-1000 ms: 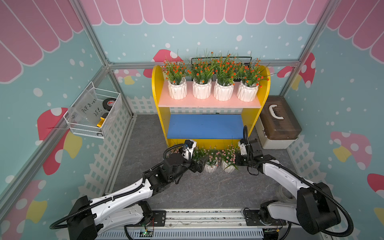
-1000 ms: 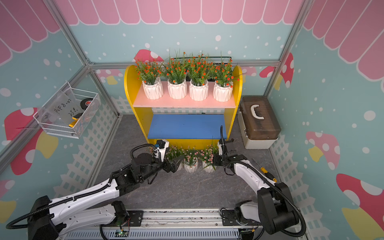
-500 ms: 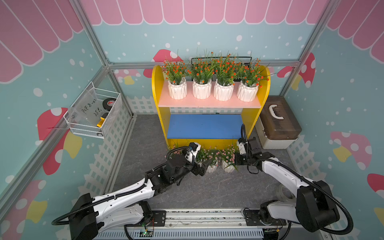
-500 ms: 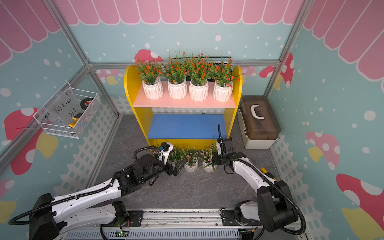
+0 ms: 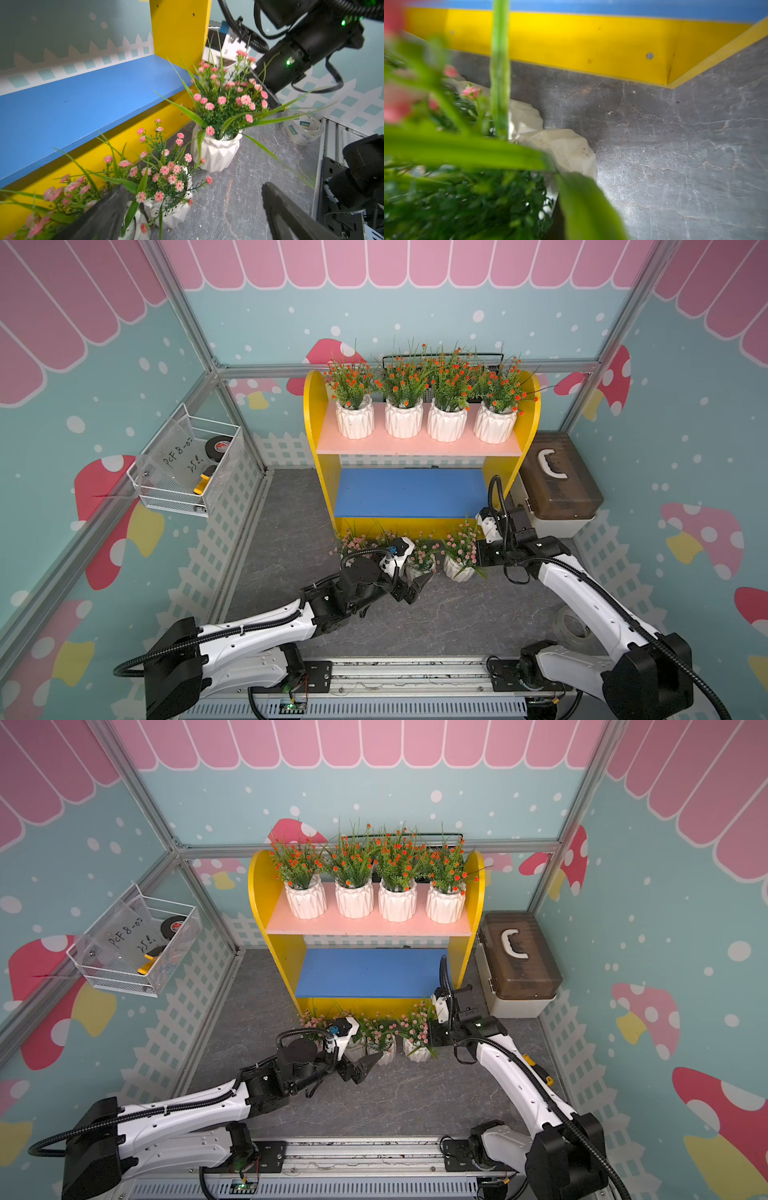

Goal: Place the baby's breath potted plants on the rack by color
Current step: Pick up the baby's breath potted plant from the center of the board.

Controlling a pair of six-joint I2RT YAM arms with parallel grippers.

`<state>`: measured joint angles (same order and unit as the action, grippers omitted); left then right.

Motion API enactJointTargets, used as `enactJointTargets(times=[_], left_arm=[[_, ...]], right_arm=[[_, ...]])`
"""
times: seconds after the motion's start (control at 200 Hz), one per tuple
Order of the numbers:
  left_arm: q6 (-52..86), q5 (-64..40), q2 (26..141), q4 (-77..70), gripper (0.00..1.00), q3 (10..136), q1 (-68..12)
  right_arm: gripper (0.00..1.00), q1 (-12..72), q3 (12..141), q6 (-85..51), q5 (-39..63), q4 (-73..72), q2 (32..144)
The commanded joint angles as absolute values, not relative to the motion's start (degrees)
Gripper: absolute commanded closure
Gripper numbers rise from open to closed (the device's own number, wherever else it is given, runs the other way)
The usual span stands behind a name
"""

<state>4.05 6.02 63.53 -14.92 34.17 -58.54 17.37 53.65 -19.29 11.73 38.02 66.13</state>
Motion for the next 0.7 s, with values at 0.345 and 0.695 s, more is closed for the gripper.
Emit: enactJointTargets(times=[0.345, 0.695], left_arm=[[-0.3, 3.4, 73.3, -25.5, 0.01, 37.8, -62.5], [-1.7, 7.7, 83.6, -29.0, 0.01, 46.2, -64.8]], right_arm=[[1.00, 17.6, 67.8, -15.2, 20.3, 50.9, 61.1], [1.00, 17.6, 68.5, -14.6, 23.9, 52.1, 60.4]])
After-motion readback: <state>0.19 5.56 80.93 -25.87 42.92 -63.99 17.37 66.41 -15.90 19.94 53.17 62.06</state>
